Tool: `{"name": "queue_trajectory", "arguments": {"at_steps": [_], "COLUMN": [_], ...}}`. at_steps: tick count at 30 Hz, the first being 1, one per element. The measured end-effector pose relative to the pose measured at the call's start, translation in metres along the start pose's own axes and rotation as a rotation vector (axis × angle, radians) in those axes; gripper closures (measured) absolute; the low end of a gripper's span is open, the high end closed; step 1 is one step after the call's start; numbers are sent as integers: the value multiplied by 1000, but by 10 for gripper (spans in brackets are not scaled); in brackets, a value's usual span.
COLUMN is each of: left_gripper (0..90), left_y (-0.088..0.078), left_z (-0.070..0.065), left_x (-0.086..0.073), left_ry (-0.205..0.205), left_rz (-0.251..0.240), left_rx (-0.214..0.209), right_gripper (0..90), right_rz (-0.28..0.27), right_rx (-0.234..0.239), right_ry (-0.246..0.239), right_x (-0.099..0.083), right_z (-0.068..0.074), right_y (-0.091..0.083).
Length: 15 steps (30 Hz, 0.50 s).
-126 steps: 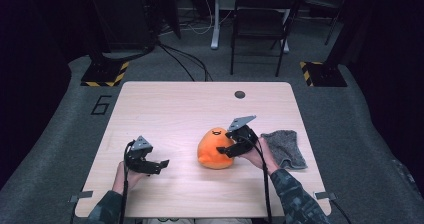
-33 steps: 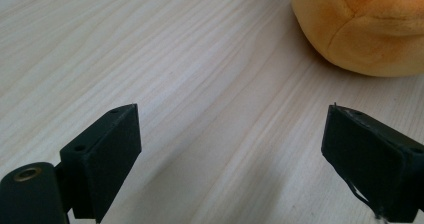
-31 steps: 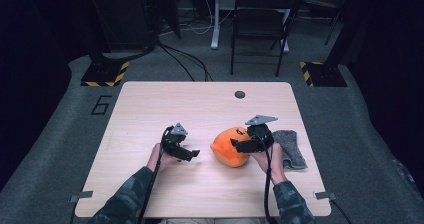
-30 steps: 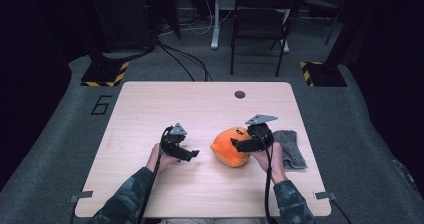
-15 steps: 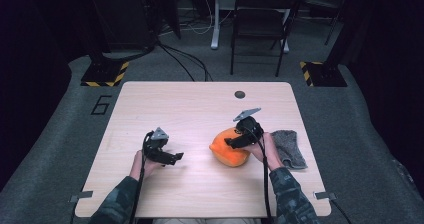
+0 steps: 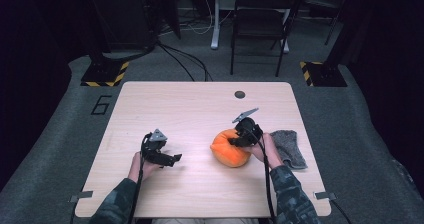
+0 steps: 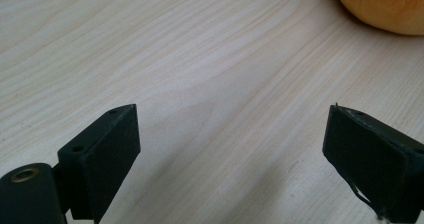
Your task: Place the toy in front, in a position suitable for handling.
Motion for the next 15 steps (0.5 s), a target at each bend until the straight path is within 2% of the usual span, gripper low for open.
{"name": "queue_trajectory", "arguments": {"at_steps": [4,8,9,15], "left_gripper": [80,81,81,82], "left_y": [2,4,4,5], "left_z": [0,-5,-6,-3], "left_x": [5,10,10,10], "left_ry": [4,10,22,11], "left_rz": [-10,-23,-16,-22], "left_rx": [-6,-13,-11,-9], "right_gripper": [694,698,698,695], "right_rz": [-32,-91,-99,-142], "right_rx": [-22,-62,-68,-65], "right_ry": [29,51,58,149], "right_x": [0,-1,-1,2], "right_z": [4,11,11,14], "right_y": [-6,-14,-15,-22]}}
Point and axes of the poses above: each handheld gripper's, and its own axes: y roughly forward along the jaws, x roughly out of its top, z roughly to its left, the point moved 2 cm from there along y, roughly forward along the jaws, and after that the axes turned 14 degrees about z, right-handed, at the moved point
